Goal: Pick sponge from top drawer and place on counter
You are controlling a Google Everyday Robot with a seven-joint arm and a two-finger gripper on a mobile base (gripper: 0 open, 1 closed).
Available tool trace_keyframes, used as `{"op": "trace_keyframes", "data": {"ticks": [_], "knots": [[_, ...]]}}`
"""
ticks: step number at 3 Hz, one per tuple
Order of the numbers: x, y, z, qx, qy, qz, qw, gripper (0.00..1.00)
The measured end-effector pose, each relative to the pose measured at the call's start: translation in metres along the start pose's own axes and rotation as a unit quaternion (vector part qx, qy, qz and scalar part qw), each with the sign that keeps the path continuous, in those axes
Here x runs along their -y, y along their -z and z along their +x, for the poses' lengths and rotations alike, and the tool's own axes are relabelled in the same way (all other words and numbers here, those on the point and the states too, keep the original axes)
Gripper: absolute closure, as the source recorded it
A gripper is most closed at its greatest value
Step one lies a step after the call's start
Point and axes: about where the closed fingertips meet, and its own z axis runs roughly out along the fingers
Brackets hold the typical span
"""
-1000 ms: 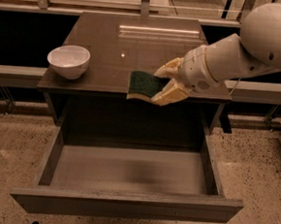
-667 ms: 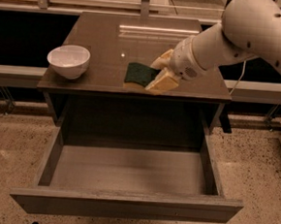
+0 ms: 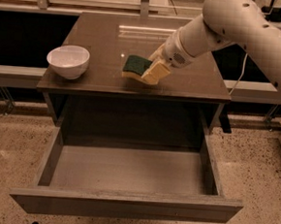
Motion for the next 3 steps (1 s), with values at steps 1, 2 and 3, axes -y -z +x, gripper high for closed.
{"op": "trace_keyframes", "data": {"ticks": [1,2,3], "knots": [[0.0092,-0.0052,0.0054,-0.007,-0.017,-0.008,0.9998,0.82],[0.0094,-0.0075,0.0055,-0.008,-0.018,-0.011,0.9998,0.58],[0.0085,-0.0097,0.0052,-0.008,-0.017,-0.013,0.9997,0.35]]}}
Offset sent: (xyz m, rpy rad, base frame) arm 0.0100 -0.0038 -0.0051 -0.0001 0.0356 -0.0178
